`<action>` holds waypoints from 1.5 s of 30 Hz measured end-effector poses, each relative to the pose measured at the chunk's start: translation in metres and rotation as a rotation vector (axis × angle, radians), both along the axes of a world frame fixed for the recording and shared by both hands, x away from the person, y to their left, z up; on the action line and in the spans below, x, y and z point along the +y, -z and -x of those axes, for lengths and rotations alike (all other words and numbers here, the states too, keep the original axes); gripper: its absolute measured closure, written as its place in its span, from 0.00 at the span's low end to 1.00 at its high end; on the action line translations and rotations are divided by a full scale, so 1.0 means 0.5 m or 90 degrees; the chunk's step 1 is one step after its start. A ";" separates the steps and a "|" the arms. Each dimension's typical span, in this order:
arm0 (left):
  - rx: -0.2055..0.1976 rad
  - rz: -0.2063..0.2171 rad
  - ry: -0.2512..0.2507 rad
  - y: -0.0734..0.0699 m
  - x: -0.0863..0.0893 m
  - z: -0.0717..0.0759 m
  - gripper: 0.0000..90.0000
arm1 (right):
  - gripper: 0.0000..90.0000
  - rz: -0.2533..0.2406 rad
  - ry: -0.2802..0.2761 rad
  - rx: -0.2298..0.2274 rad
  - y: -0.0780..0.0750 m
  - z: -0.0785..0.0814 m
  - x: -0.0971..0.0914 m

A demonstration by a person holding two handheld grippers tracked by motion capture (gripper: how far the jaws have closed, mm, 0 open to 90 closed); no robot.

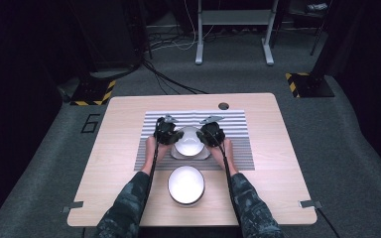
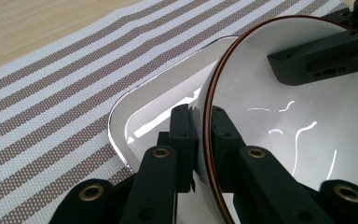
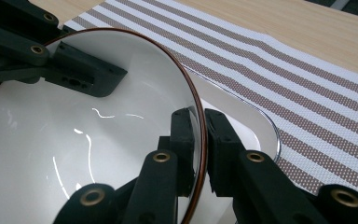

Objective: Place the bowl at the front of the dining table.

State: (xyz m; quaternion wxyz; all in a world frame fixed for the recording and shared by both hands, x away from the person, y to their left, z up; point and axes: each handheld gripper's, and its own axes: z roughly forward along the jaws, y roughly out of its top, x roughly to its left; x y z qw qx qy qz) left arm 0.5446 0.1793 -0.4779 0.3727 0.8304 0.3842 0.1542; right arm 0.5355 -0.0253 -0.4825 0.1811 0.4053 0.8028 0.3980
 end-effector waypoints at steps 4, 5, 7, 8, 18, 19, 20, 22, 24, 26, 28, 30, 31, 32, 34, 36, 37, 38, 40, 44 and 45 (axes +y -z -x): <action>0.002 -0.001 -0.001 0.000 0.000 0.000 0.90 | 0.92 -0.004 0.003 0.007 0.002 -0.003 -0.001; 0.002 0.000 0.000 0.000 0.001 -0.001 0.90 | 0.92 -0.005 0.004 0.009 0.002 -0.003 -0.002; 0.006 0.002 -0.002 0.000 0.002 -0.001 0.89 | 0.92 -0.007 0.008 0.014 0.003 -0.005 -0.003; 0.007 0.005 -0.002 0.000 0.002 -0.001 0.89 | 0.92 -0.008 0.010 0.016 0.005 -0.006 -0.004; 0.020 0.003 -0.004 0.003 0.002 -0.011 0.88 | 0.92 -0.028 0.010 0.039 0.011 -0.022 -0.011; 0.026 0.005 -0.006 0.004 0.002 -0.013 0.88 | 0.92 -0.027 0.008 0.041 0.011 -0.024 -0.011; 0.030 0.007 -0.008 0.006 0.003 -0.016 0.88 | 0.92 -0.028 0.012 0.048 0.011 -0.025 -0.010; 0.031 0.007 -0.008 0.007 0.004 -0.019 0.88 | 0.91 -0.027 0.012 0.047 0.013 -0.030 -0.008; 0.033 0.007 -0.010 0.010 0.005 -0.021 0.88 | 0.91 -0.031 0.013 0.052 0.014 -0.033 -0.008; 0.037 0.009 -0.013 0.013 0.006 -0.023 0.88 | 0.91 -0.037 0.014 0.063 0.014 -0.037 -0.008; 0.041 0.015 -0.016 0.014 0.007 -0.026 0.88 | 0.91 -0.033 0.014 0.062 0.016 -0.040 -0.007; 0.044 0.016 -0.015 0.014 0.008 -0.028 0.88 | 0.91 -0.033 0.013 0.062 0.016 -0.042 -0.008; 0.044 0.015 -0.016 0.014 0.008 -0.029 0.88 | 0.91 -0.034 0.015 0.064 0.016 -0.043 -0.008; 0.044 0.014 -0.016 0.014 0.008 -0.031 0.88 | 0.91 -0.037 0.017 0.070 0.016 -0.044 -0.008; 0.047 0.018 -0.019 0.013 0.009 -0.033 0.88 | 0.91 -0.039 0.020 0.072 0.014 -0.047 -0.007; 0.050 0.018 -0.020 0.012 0.009 -0.035 0.88 | 0.91 -0.038 0.019 0.075 0.013 -0.051 -0.008; 0.049 0.018 -0.020 0.012 0.008 -0.036 0.88 | 0.91 -0.037 0.017 0.074 0.013 -0.053 -0.009; 0.050 0.018 -0.020 0.011 0.008 -0.037 0.88 | 0.91 -0.037 0.018 0.076 0.013 -0.053 -0.008; 0.052 0.018 -0.022 0.010 0.007 -0.039 0.88 | 0.91 -0.038 0.018 0.075 0.013 -0.055 -0.009; 0.048 0.015 -0.022 0.008 0.006 -0.041 0.88 | 0.91 -0.037 0.022 0.072 0.012 -0.058 -0.010; 0.049 0.015 -0.022 0.008 0.006 -0.041 0.88 | 0.91 -0.039 0.021 0.070 0.012 -0.058 -0.011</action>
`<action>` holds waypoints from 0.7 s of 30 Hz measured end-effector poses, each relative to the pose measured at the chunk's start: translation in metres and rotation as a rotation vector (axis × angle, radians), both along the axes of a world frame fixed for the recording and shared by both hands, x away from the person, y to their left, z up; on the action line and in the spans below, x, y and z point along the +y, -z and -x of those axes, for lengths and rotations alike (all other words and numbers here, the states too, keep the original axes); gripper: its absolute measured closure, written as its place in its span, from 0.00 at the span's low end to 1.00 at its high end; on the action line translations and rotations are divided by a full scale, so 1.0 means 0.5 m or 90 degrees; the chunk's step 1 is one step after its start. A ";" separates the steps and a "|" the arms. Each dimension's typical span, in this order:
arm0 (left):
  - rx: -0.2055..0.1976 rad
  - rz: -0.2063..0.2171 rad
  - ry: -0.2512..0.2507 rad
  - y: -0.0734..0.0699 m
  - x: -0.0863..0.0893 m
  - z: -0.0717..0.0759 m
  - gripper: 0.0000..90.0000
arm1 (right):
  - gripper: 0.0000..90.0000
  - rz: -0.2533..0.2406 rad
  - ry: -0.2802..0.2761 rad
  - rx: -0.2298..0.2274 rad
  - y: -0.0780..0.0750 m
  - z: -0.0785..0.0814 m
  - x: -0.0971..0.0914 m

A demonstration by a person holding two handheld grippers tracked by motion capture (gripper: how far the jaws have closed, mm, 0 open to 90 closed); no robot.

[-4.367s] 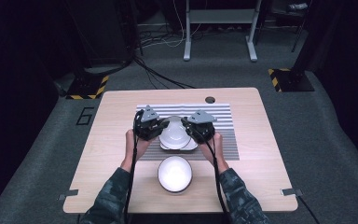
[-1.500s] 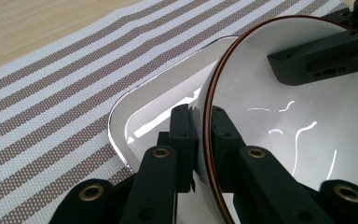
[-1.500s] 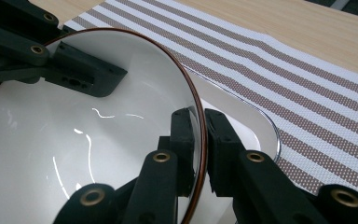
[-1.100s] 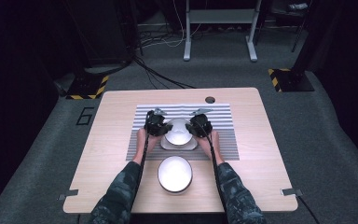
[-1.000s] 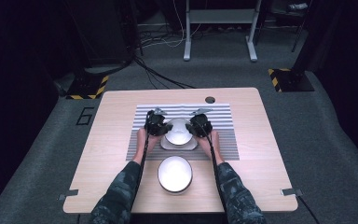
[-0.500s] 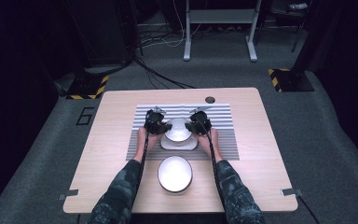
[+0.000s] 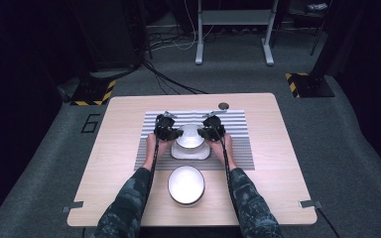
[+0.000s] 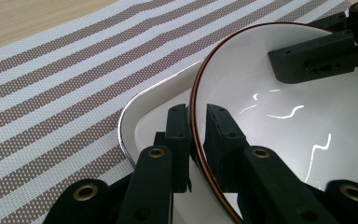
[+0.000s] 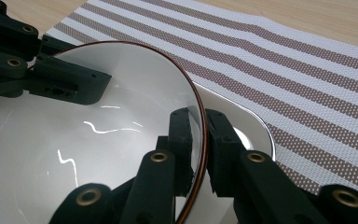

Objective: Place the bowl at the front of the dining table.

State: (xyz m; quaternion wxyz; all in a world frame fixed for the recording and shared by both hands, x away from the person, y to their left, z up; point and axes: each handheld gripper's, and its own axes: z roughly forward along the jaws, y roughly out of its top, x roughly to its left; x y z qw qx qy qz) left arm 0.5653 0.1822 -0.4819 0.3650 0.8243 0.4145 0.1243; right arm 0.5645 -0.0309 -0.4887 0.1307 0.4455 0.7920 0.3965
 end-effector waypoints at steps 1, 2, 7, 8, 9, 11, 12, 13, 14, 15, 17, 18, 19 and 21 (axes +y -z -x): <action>-0.001 -0.002 0.001 0.000 0.000 0.000 0.88 | 0.90 -0.002 0.000 0.001 0.000 0.000 -0.001; -0.002 -0.004 0.000 -0.001 -0.001 0.001 0.88 | 0.90 -0.003 0.000 0.002 0.000 0.000 -0.001; -0.001 -0.005 0.001 -0.002 -0.001 0.001 0.87 | 0.90 -0.004 0.001 0.003 0.000 0.000 -0.002; 0.000 -0.004 -0.001 -0.002 -0.001 0.002 0.87 | 0.90 -0.001 -0.002 0.001 0.000 0.000 -0.002; 0.000 -0.002 -0.002 -0.002 0.000 0.002 0.87 | 0.90 0.001 -0.001 0.001 -0.001 0.001 -0.001; -0.002 0.004 -0.003 -0.003 0.002 0.003 0.86 | 0.90 0.001 0.002 0.005 -0.002 0.003 0.000; 0.000 0.004 -0.001 -0.004 0.003 0.003 0.86 | 0.90 0.002 -0.001 0.005 -0.002 0.002 -0.001; 0.000 0.007 -0.002 -0.005 0.003 0.003 0.85 | 0.89 0.001 -0.002 0.005 -0.002 0.002 -0.002; 0.000 0.009 -0.002 -0.006 0.004 0.004 0.85 | 0.89 -0.004 -0.001 0.005 -0.002 0.002 -0.004; 0.002 0.010 -0.001 -0.007 0.004 0.004 0.84 | 0.88 -0.009 0.003 0.013 -0.002 0.004 -0.004; 0.007 0.013 0.000 -0.007 0.005 0.005 0.81 | 0.86 -0.008 0.000 0.003 -0.003 0.005 -0.006; 0.011 0.015 0.000 -0.007 0.005 0.005 0.79 | 0.85 -0.011 0.000 0.002 -0.004 0.006 -0.007; 0.013 0.018 0.000 -0.006 0.006 0.005 0.76 | 0.83 -0.012 0.002 -0.002 -0.006 0.007 -0.008; 0.015 0.020 -0.003 -0.009 0.008 0.007 0.69 | 0.79 -0.014 0.003 -0.005 -0.008 0.011 -0.010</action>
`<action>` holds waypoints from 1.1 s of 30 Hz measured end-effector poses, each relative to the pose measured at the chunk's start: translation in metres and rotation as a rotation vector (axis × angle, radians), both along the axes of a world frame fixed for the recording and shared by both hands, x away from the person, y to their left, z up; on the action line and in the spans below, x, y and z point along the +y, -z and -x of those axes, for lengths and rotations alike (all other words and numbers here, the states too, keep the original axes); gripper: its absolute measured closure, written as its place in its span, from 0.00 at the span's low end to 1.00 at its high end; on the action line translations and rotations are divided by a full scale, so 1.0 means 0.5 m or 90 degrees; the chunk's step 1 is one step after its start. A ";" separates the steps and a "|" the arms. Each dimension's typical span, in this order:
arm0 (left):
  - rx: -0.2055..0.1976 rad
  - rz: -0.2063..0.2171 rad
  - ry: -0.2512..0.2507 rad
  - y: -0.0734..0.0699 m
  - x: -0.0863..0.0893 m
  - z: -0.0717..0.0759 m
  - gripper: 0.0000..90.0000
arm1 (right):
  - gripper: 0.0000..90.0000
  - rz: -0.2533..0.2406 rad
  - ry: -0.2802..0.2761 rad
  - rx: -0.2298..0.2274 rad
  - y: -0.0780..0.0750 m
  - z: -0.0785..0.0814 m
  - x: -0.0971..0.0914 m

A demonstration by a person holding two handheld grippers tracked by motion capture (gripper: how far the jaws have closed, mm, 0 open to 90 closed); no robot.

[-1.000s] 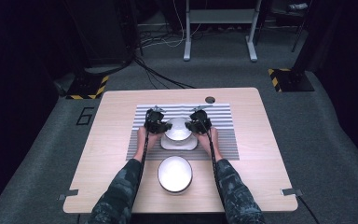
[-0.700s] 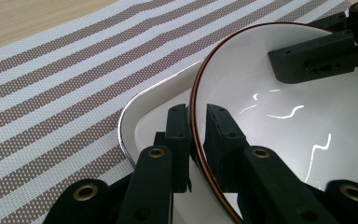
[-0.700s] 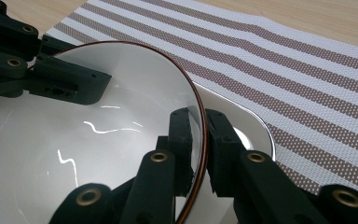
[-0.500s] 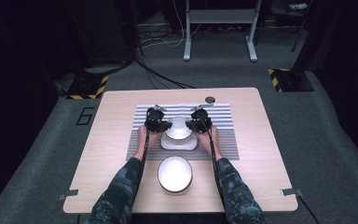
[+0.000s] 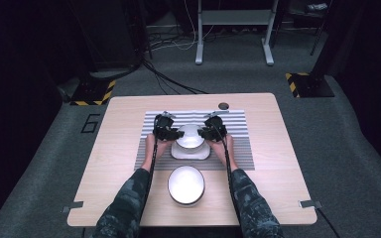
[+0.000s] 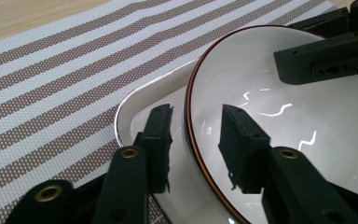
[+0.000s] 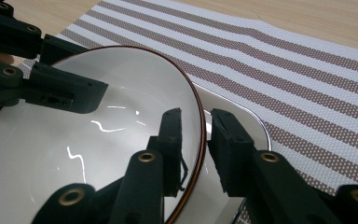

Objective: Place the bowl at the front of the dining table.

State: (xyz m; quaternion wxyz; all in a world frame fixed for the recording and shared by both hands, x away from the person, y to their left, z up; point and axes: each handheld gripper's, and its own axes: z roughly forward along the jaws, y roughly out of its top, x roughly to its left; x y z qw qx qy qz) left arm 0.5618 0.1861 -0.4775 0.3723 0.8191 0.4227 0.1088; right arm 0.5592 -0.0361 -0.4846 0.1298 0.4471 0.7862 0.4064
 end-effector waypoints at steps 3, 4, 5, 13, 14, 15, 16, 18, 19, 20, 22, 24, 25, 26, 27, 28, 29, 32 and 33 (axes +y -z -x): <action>-0.005 -0.004 -0.010 -0.006 0.001 0.005 0.55 | 0.66 0.001 0.007 0.008 -0.002 0.004 -0.002; -0.004 -0.002 -0.011 -0.008 0.001 0.006 0.52 | 0.60 0.000 0.009 0.013 -0.003 0.005 -0.003; -0.002 0.002 -0.009 -0.010 0.002 0.007 0.47 | 0.52 -0.002 0.013 0.022 -0.004 0.007 -0.004; 0.000 0.026 0.003 -0.032 0.020 0.026 0.20 | 0.16 -0.004 -0.009 0.029 -0.019 0.029 -0.014; 0.003 0.028 0.007 -0.034 0.022 0.029 0.17 | 0.14 0.000 -0.009 0.028 -0.021 0.032 -0.015; 0.001 0.030 0.006 -0.036 0.024 0.031 0.16 | 0.13 -0.002 -0.016 0.029 -0.023 0.035 -0.016; -0.002 0.027 0.008 -0.038 0.026 0.035 0.16 | 0.12 -0.003 -0.014 0.034 -0.026 0.039 -0.017; -0.003 0.032 0.013 -0.041 0.033 0.041 0.14 | 0.09 0.004 -0.017 0.023 -0.032 0.046 -0.021; -0.003 0.037 0.014 -0.043 0.036 0.045 0.14 | 0.07 0.002 -0.017 0.025 -0.036 0.050 -0.023; -0.006 0.036 0.014 -0.044 0.040 0.048 0.13 | 0.06 0.005 -0.020 0.020 -0.039 0.054 -0.028; -0.009 0.038 0.013 -0.046 0.047 0.055 0.11 | 0.04 0.004 -0.023 0.010 -0.043 0.061 -0.035; -0.008 0.043 0.017 -0.048 0.053 0.063 0.10 | 0.03 -0.002 -0.020 0.006 -0.048 0.071 -0.043; -0.010 0.038 0.020 -0.049 0.055 0.067 0.10 | 0.03 -0.004 -0.022 -0.003 -0.051 0.077 -0.050; -0.012 0.034 0.022 -0.050 0.056 0.071 0.09 | 0.03 -0.007 -0.018 -0.006 -0.054 0.084 -0.054; -0.015 0.032 0.025 -0.051 0.059 0.075 0.08 | 0.03 -0.008 -0.020 -0.010 -0.056 0.087 -0.057; -0.018 0.037 0.024 -0.052 0.062 0.081 0.08 | 0.03 -0.011 -0.023 -0.010 -0.058 0.092 -0.062; -0.019 0.039 0.026 -0.053 0.065 0.086 0.07 | 0.03 -0.013 -0.027 -0.015 -0.061 0.099 -0.068; -0.021 0.031 0.036 -0.056 0.071 0.103 0.06 | 0.02 -0.007 -0.023 -0.034 -0.067 0.117 -0.079; -0.022 0.030 0.036 -0.057 0.074 0.109 0.05 | 0.01 -0.007 -0.025 -0.035 -0.069 0.123 -0.084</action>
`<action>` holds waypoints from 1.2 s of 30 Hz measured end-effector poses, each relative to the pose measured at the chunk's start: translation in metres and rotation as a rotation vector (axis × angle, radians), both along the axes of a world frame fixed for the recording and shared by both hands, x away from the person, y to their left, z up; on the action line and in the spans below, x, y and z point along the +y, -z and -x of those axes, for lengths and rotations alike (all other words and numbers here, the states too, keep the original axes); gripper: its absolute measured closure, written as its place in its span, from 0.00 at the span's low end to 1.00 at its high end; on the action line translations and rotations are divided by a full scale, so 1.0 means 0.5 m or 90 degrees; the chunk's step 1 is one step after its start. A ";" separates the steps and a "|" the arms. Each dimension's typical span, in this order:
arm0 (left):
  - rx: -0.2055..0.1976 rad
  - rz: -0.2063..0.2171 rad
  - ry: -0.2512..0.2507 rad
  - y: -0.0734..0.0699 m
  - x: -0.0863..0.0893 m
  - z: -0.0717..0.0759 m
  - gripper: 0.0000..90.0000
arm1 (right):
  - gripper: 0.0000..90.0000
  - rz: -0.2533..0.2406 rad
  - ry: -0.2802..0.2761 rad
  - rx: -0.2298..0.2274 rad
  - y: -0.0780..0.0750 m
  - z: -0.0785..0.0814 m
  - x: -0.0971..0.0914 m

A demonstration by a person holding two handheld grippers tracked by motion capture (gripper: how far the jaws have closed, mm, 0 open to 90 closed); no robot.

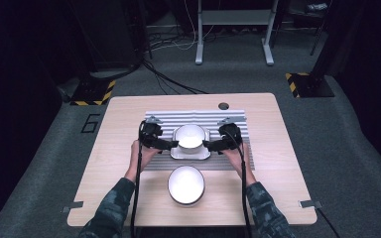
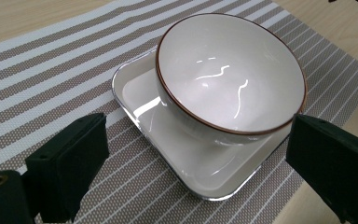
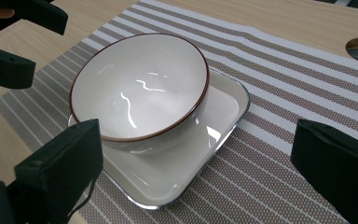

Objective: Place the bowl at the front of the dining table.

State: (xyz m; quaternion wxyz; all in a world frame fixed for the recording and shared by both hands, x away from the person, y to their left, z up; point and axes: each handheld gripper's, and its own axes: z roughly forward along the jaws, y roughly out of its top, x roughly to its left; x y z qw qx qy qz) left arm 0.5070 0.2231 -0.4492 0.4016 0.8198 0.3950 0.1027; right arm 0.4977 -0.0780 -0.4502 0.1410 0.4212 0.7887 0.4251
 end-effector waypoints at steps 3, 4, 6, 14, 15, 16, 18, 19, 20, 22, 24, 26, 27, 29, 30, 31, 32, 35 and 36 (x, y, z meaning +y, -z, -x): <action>-0.003 -0.001 0.002 -0.002 0.008 0.017 0.03 | 0.00 -0.005 0.000 -0.010 -0.006 0.019 -0.015; -0.006 -0.004 0.009 -0.004 0.014 0.021 0.03 | 0.00 -0.005 -0.001 -0.015 -0.007 0.023 -0.018; -0.011 -0.006 0.008 -0.006 0.020 0.031 0.02 | 0.00 -0.002 -0.002 -0.021 -0.010 0.036 -0.026; -0.021 -0.004 0.013 -0.004 0.053 0.075 0.00 | 0.00 0.005 0.009 -0.047 -0.012 0.074 -0.056; -0.025 -0.004 0.012 -0.004 0.057 0.079 0.00 | 0.00 0.002 0.010 -0.052 -0.012 0.079 -0.060; -0.025 -0.003 0.013 -0.004 0.061 0.084 0.00 | 0.00 -0.001 0.012 -0.058 -0.012 0.083 -0.065; -0.028 -0.008 0.015 -0.003 0.069 0.095 0.00 | 0.00 -0.004 0.012 -0.063 -0.010 0.092 -0.071; -0.029 -0.010 0.016 0.000 0.073 0.102 0.00 | 0.00 0.003 0.014 -0.071 -0.009 0.097 -0.073; -0.031 -0.013 0.016 0.001 0.075 0.106 0.00 | 0.00 0.009 0.019 -0.081 -0.008 0.104 -0.076; -0.028 -0.015 0.021 0.006 0.083 0.115 0.00 | 0.00 0.021 0.020 -0.091 -0.006 0.116 -0.079; -0.034 -0.020 0.018 0.011 0.091 0.124 0.00 | 0.00 0.026 0.018 -0.094 -0.003 0.124 -0.082; -0.033 -0.029 0.017 0.014 0.100 0.133 0.00 | 0.00 0.040 0.017 -0.099 -0.001 0.134 -0.086; -0.035 -0.026 0.018 0.015 0.108 0.139 0.00 | 0.00 0.045 0.017 -0.099 0.000 0.139 -0.087; -0.034 -0.025 0.015 0.018 0.116 0.149 0.00 | 0.00 0.058 0.015 -0.109 0.003 0.149 -0.090; -0.037 -0.031 0.015 0.020 0.122 0.155 0.00 | 0.00 0.067 0.013 -0.114 0.005 0.154 -0.092; -0.038 -0.033 0.013 0.021 0.124 0.158 0.00 | 0.00 0.073 0.010 -0.118 0.008 0.160 -0.094; -0.036 -0.038 0.012 0.022 0.129 0.164 0.00 | 0.00 0.074 0.008 -0.119 0.010 0.163 -0.096; -0.035 -0.036 0.015 0.023 0.142 0.175 0.00 | 0.00 0.074 0.002 -0.127 0.016 0.174 -0.107; -0.036 -0.039 0.014 0.024 0.146 0.180 0.00 | 0.00 0.072 0.002 -0.132 0.017 0.178 -0.111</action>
